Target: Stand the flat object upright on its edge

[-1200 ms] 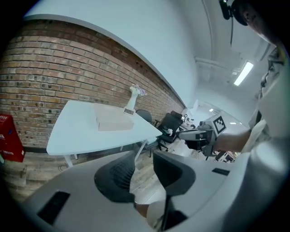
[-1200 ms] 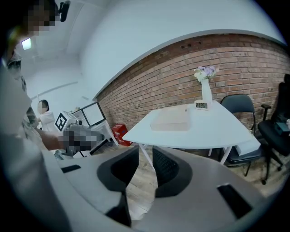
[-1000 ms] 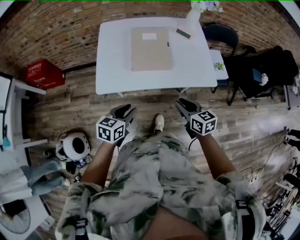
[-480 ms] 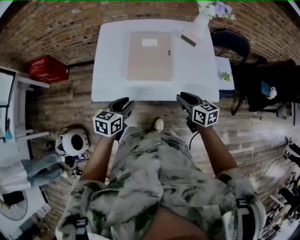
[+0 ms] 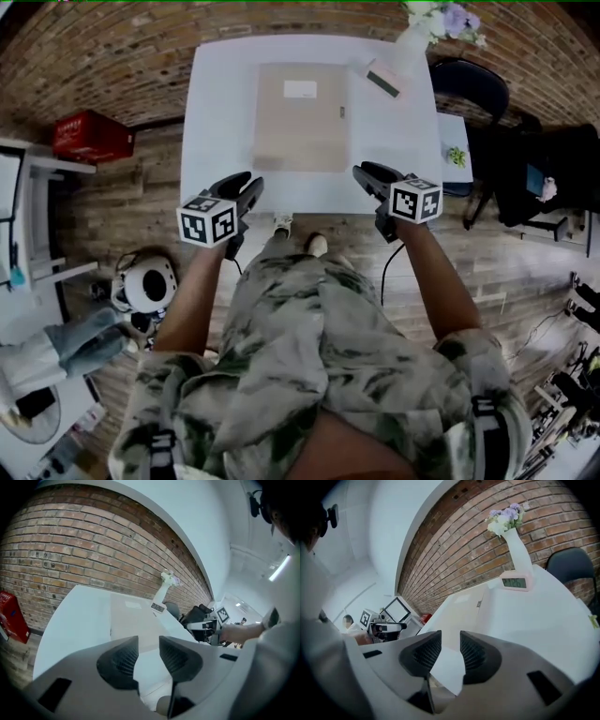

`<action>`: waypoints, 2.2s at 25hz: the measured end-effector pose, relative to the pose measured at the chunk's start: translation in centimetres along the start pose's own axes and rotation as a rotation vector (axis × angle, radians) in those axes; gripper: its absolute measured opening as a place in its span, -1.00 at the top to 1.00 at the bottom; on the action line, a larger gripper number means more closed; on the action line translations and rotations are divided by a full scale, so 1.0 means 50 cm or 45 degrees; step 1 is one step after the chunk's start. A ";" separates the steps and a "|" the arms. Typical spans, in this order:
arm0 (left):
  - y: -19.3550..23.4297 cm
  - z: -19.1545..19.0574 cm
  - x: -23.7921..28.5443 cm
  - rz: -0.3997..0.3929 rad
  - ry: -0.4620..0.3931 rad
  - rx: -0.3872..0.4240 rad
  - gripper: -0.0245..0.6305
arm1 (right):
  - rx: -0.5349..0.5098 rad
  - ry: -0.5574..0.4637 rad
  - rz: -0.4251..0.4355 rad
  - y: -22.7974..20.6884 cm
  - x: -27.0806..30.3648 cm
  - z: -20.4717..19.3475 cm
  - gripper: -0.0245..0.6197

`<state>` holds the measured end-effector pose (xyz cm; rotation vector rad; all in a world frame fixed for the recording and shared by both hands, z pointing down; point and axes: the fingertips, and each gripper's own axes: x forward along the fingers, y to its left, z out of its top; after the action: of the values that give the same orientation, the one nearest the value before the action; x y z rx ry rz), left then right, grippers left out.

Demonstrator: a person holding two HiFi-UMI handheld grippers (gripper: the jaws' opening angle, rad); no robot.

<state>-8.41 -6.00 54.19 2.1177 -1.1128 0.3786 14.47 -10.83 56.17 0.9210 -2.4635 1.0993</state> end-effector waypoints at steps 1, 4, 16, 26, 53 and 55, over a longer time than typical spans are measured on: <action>0.017 0.011 0.010 -0.005 0.007 -0.009 0.53 | 0.029 0.004 -0.005 -0.010 0.014 0.009 0.49; 0.069 0.043 0.039 -0.016 0.032 -0.026 0.52 | 0.091 0.027 -0.028 -0.037 0.055 0.036 0.47; 0.233 0.096 0.175 -0.084 0.167 -0.146 0.45 | 0.230 0.113 -0.070 -0.136 0.204 0.117 0.38; 0.306 0.115 0.262 -0.128 0.238 -0.225 0.38 | 0.315 0.175 -0.076 -0.196 0.285 0.149 0.35; 0.297 0.125 0.309 -0.199 0.331 -0.295 0.43 | 0.278 0.291 -0.051 -0.198 0.301 0.162 0.44; 0.293 0.135 0.303 -0.200 0.320 -0.281 0.43 | 0.261 0.278 -0.044 -0.190 0.295 0.172 0.44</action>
<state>-11.75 -25.43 64.24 1.8879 -0.8004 0.4140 9.59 -28.49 63.01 0.8453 -2.1829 1.3808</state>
